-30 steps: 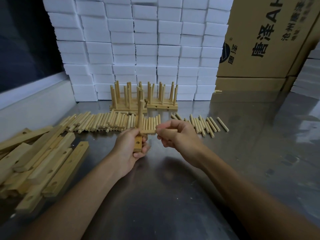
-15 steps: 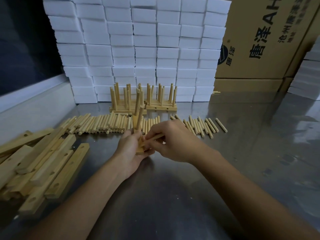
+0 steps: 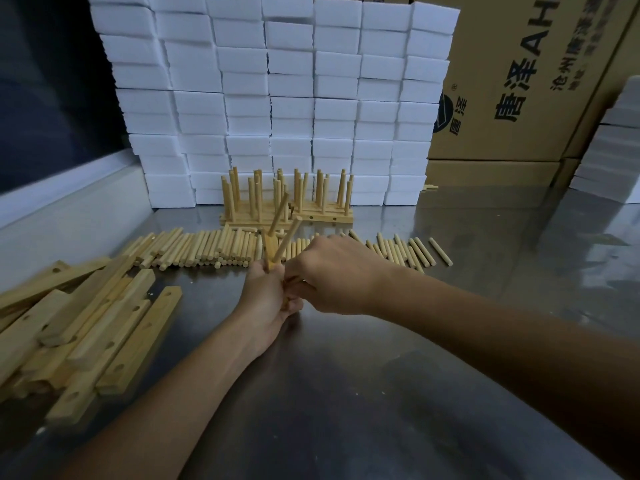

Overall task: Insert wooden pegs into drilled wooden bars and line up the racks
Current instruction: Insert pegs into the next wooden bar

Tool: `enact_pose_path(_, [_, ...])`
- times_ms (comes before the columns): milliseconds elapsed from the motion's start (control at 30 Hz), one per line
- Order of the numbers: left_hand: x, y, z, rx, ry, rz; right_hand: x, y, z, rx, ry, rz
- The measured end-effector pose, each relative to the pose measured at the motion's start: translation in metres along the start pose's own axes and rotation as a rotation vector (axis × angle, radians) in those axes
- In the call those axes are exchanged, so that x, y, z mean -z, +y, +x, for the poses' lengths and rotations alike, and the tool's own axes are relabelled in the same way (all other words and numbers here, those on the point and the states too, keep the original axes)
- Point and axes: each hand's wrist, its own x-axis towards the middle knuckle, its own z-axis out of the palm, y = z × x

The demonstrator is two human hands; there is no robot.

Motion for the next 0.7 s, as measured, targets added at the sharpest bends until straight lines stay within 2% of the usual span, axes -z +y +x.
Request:
enact_pose_path(333, [0.000,0.001,-0.004,-0.018,-0.059,0.033,0.001,0.000,0.000,-0.050,-0.016,0.074])
enact_pose_path(533, [-0.002,0.001,-0.005,-0.026,-0.026,0.053,-0.015,-0.007,0.001,-0.258,0.105,0.240])
enact_pose_path(633, [-0.003,0.001,-0.004,-0.006,-0.003,0.038,-0.018,-0.006,0.007,-0.413,0.106,0.434])
enact_pose_path(700, [-0.001,0.003,-0.003,0.005,-0.003,0.023,-0.016,-0.005,0.008,-0.396,0.079,0.419])
